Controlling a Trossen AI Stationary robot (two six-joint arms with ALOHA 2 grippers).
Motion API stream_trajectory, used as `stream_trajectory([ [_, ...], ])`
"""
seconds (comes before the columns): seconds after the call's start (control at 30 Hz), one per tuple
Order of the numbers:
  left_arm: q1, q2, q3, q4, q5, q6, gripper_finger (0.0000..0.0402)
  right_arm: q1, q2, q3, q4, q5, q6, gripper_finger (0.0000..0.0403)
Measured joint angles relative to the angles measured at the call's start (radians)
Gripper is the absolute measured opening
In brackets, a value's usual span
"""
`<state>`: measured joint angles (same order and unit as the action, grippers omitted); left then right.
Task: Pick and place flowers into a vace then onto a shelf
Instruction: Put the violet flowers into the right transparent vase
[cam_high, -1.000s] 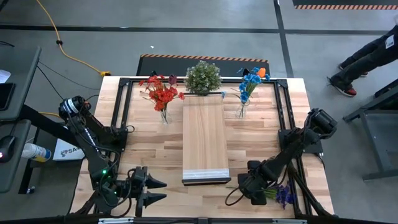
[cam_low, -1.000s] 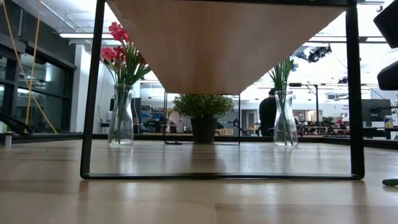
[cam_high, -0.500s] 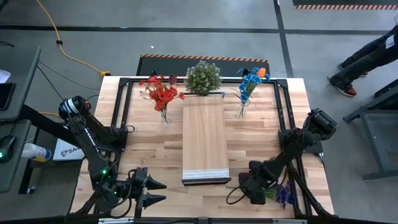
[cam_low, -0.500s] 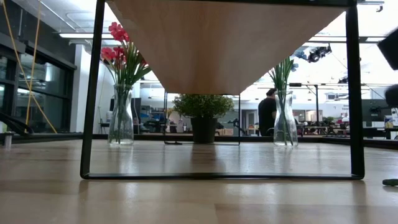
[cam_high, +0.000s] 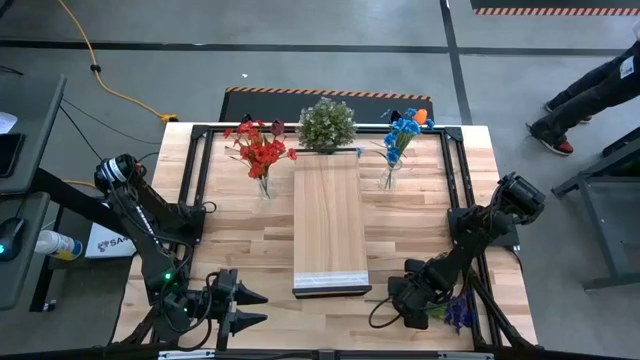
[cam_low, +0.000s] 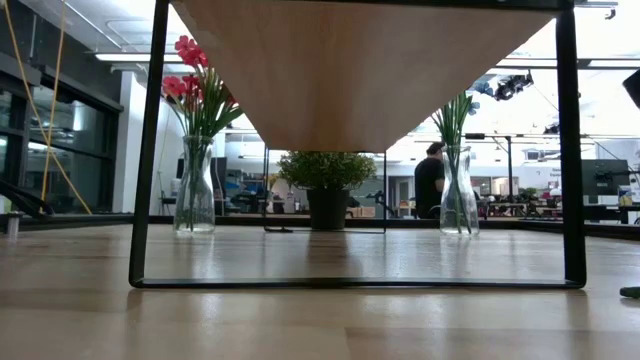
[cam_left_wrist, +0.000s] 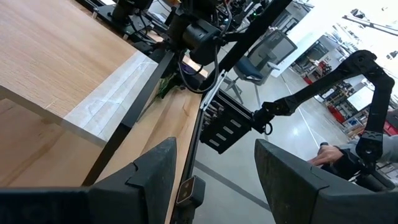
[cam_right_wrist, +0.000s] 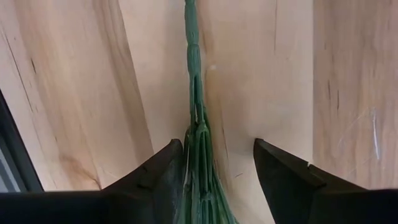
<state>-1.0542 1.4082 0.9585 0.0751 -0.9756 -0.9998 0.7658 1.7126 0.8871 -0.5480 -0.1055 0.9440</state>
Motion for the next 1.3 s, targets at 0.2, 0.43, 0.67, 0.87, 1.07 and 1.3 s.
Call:
stream_trajectory([
  [0.2, 0.000, 0.000, 0.000, 0.000, 0.000, 0.000, 0.0250, 0.000, 0.001, -0.001, -0.016, 0.001, 0.000, 0.0145],
  [0.43, 0.000, 0.000, 0.000, -0.015, 0.000, 0.000, 0.0250, 0.000, 0.002, -0.002, -0.033, -0.005, 0.002, 0.0077],
  [0.67, 0.000, 0.000, 0.000, -0.019, 0.000, 0.000, 0.0250, 0.000, 0.002, -0.002, -0.041, -0.012, 0.047, 0.0010],
  [0.87, 0.000, 0.000, 0.000, -0.019, 0.000, 0.000, 0.0250, 0.000, 0.002, -0.002, -0.075, -0.015, 0.112, 0.0023],
  [1.07, 0.000, 0.000, 0.000, -0.019, 0.000, 0.000, 0.0250, 0.000, 0.000, -0.002, -0.086, -0.021, 0.167, 0.0009],
  [1.3, 0.000, 0.000, 0.000, -0.020, 0.000, 0.000, 0.0250, 0.000, -0.013, -0.004, -0.105, -0.043, 0.218, 0.0007],
])
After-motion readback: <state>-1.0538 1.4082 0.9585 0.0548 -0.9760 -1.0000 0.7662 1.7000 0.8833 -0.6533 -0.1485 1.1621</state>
